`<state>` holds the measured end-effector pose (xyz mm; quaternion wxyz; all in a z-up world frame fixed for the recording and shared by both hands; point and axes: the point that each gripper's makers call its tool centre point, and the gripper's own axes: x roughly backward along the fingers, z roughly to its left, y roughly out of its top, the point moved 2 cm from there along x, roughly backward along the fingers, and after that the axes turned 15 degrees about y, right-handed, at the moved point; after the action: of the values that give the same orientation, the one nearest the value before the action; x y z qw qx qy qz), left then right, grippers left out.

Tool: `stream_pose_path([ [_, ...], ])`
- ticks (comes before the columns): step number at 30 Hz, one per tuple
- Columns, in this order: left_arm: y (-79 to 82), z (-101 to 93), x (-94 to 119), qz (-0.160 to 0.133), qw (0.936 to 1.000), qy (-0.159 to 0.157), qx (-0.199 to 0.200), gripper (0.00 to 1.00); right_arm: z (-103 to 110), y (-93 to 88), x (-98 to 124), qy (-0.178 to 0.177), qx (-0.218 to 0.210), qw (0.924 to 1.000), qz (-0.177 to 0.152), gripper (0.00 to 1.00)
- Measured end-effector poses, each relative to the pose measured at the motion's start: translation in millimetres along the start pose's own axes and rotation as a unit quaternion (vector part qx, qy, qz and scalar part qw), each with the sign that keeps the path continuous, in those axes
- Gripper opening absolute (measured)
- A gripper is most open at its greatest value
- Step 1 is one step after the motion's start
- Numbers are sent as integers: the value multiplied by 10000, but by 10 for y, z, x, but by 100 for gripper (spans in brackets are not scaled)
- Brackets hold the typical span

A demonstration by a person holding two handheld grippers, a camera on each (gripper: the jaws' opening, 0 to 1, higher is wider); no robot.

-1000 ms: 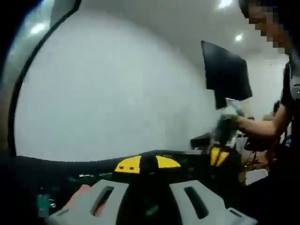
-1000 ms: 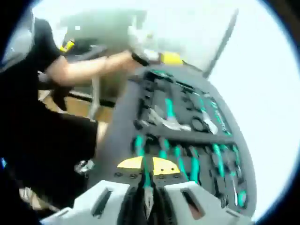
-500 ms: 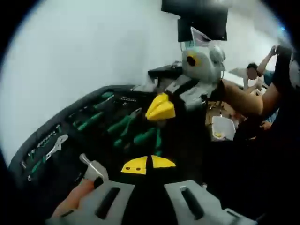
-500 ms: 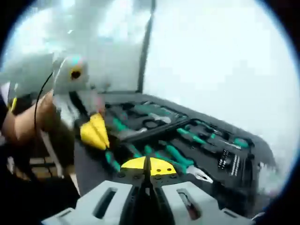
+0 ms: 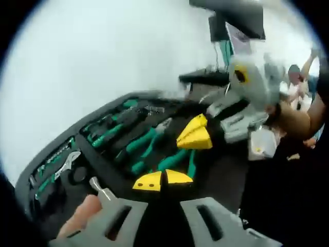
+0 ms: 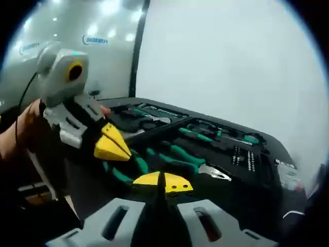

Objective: Pick up the tools and put them into their designated positions in the toolbox.

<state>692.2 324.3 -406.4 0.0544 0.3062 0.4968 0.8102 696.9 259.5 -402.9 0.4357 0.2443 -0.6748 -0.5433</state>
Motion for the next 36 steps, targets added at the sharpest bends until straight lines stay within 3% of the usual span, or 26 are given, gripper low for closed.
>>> stream_pose_path([
  [2,9,-13,12,0,9996,66,-280,3,-51,-1,-7,-34,400,9989,243,0],
  [3,4,-14,10,0,9990,107,-441,3,-25,-8,-5,-42,390,9986,349,0],
  [4,5,-18,10,3,9988,110,-483,3,-189,-37,41,-455,217,9976,471,0],
  [8,-1,-28,1,119,9982,125,-582,1,-146,-36,69,-324,363,9973,544,0],
  [10,-17,-27,4,160,9982,120,-572,1,-180,-57,-73,-190,480,9949,872,0],
  [14,13,-38,14,36,9962,434,-748,2,-140,21,-117,148,1243,9864,1064,0],
  [15,30,-37,31,-133,9944,426,-958,2,-120,70,-59,164,1644,9811,1008,0],
  [16,13,-27,54,-119,9953,389,-879,3,-95,43,40,157,1816,9764,1160,0],
  [18,49,14,99,-210,9993,198,-251,3,-167,29,107,-69,1564,9801,1221,0],
  [20,161,218,151,-504,9977,172,429,5,-195,96,120,-7,979,9929,682,0],
  [22,239,352,110,-737,9959,278,450,5,-195,154,99,36,596,9977,315,0],
  [25,226,349,-48,-554,9964,323,552,8,-152,173,18,-40,545,9983,177,0],
  [27,149,318,-136,-237,9940,639,855,4,-114,134,-54,-164,655,9974,254,0],
  [28,16,249,-170,164,9931,724,913,4,-67,100,-79,-163,818,9958,382,0],
  [29,-112,157,-175,509,9952,603,577,4,-40,65,-94,-118,861,9950,499,0],
  [30,0,222,-184,-40,9959,868,250,4,-10,27,-107,-98,856,9947,570,0],
  [34,-58,160,-74,249,9968,753,-126,4,-32,43,-44,-202,852,9948,518,0],
  [36,-42,225,-42,179,9974,686,-110,6,-28,40,-3,-176,865,9944,588,2],
])
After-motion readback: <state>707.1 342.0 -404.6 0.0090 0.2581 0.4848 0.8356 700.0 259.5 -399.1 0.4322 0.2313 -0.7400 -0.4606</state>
